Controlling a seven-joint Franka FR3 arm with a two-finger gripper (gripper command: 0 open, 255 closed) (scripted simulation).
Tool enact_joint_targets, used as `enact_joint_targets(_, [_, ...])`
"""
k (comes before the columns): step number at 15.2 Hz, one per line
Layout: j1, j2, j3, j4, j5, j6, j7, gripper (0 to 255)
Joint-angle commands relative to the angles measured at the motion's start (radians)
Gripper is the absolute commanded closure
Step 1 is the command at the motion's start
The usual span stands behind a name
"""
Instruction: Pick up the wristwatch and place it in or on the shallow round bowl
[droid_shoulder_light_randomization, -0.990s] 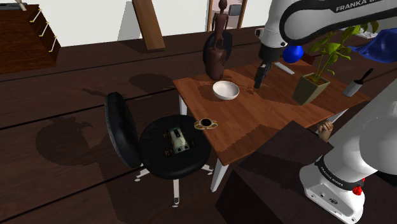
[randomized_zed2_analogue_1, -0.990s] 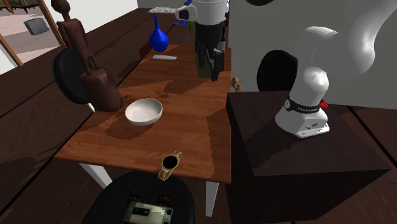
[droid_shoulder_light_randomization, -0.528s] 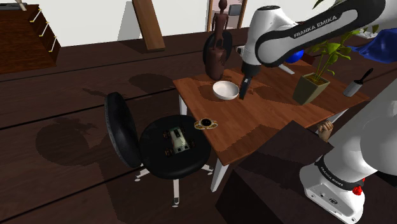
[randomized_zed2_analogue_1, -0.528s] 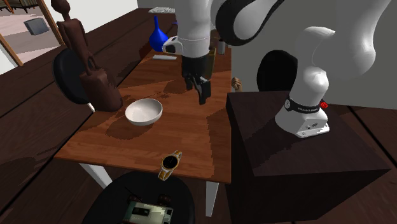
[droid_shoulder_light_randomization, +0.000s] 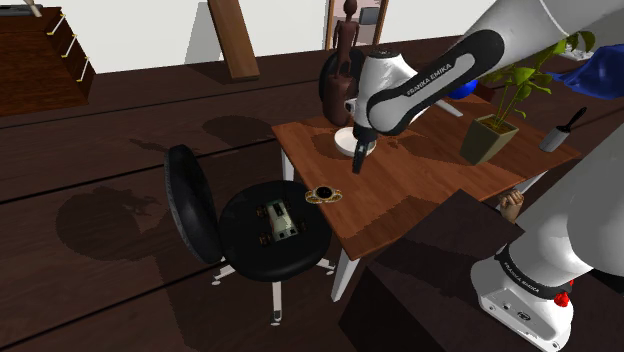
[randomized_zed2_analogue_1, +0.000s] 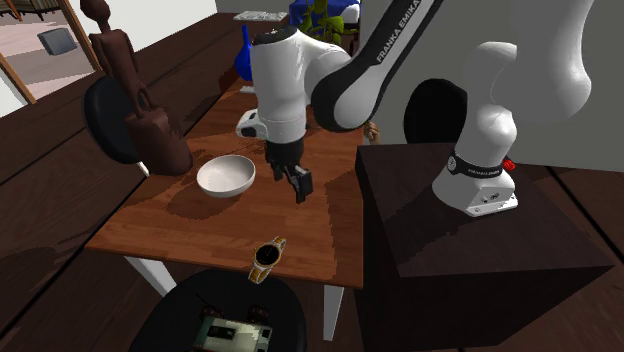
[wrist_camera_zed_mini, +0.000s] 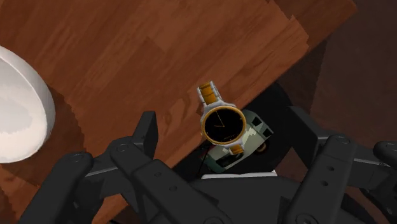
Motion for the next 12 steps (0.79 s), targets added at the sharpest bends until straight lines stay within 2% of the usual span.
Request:
enact_joint_targets(1, [0.006, 0.076, 0.010, 0.030, 0.005, 0.049, -0.020, 0])
enact_joint_targets(10, [0.027, 0.419, 0.055, 0.238, -0.007, 0.191, -0.092, 0])
enact_joint_targets(12, [0.028, 0.445, 0.054, 0.245, -0.008, 0.210, -0.091, 0])
